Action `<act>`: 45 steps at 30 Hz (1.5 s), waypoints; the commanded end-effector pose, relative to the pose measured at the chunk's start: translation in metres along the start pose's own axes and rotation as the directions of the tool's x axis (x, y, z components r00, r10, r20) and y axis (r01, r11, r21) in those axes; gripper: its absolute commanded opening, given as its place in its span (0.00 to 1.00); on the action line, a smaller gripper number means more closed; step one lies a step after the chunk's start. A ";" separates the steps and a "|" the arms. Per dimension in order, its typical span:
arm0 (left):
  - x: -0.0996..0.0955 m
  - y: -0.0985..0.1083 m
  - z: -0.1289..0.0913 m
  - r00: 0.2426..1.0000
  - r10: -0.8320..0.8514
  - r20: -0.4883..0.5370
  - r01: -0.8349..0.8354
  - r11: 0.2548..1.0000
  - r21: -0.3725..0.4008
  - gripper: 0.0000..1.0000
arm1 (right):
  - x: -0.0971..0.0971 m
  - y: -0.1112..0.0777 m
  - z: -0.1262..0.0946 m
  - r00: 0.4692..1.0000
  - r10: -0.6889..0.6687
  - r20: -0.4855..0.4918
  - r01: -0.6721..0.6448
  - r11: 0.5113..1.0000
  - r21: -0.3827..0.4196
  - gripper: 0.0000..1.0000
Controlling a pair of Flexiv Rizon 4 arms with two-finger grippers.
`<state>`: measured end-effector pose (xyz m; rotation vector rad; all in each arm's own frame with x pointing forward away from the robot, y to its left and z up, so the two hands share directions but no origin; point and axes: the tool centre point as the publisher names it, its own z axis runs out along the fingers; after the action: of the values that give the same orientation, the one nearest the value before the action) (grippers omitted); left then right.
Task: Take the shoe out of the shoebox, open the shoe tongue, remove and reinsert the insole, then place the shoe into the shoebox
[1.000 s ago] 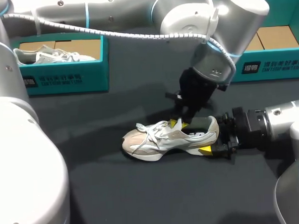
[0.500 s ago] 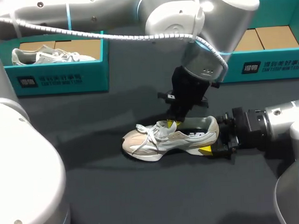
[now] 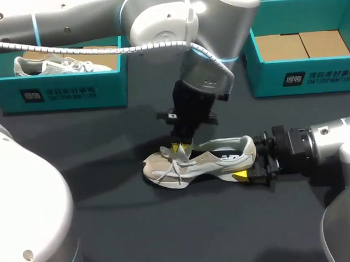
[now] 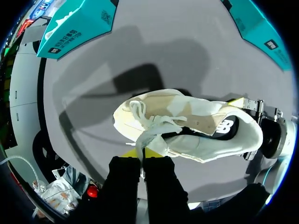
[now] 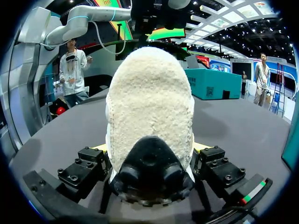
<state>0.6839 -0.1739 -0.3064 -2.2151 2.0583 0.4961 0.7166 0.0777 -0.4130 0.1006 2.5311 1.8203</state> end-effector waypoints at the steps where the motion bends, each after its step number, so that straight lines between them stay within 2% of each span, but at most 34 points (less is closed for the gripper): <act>1: -0.014 0.001 0.009 0.993 -0.012 -0.117 0.012 1.000 -0.006 0.00 | 0.001 0.001 -0.001 1.000 0.001 0.000 -0.001 1.000 0.005 0.00; 27: -0.041 -0.010 0.059 0.999 -0.014 0.032 0.016 0.999 -0.043 0.00 | 0.001 0.001 -0.001 1.000 0.001 0.000 -0.001 1.000 0.005 0.00; 34: -0.048 -0.010 0.060 0.999 -0.016 0.044 0.018 0.999 -0.045 0.17 | 0.001 0.001 -0.001 1.000 0.001 0.000 -0.001 1.000 0.005 0.00; 37: -0.051 -0.010 0.057 0.999 -0.019 0.047 0.021 0.999 -0.036 0.33 | 0.001 0.001 -0.001 1.000 0.001 0.000 -0.001 1.000 0.005 0.00; 45: -0.057 -0.004 0.044 1.000 0.007 0.027 -0.008 1.000 0.016 0.51 | 0.001 0.001 -0.001 1.000 0.001 0.000 -0.001 1.000 0.005 0.00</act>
<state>0.6836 -0.1122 -0.3422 -2.1826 2.0413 0.5563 0.7166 0.0776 -0.4132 0.1016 2.5315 1.8192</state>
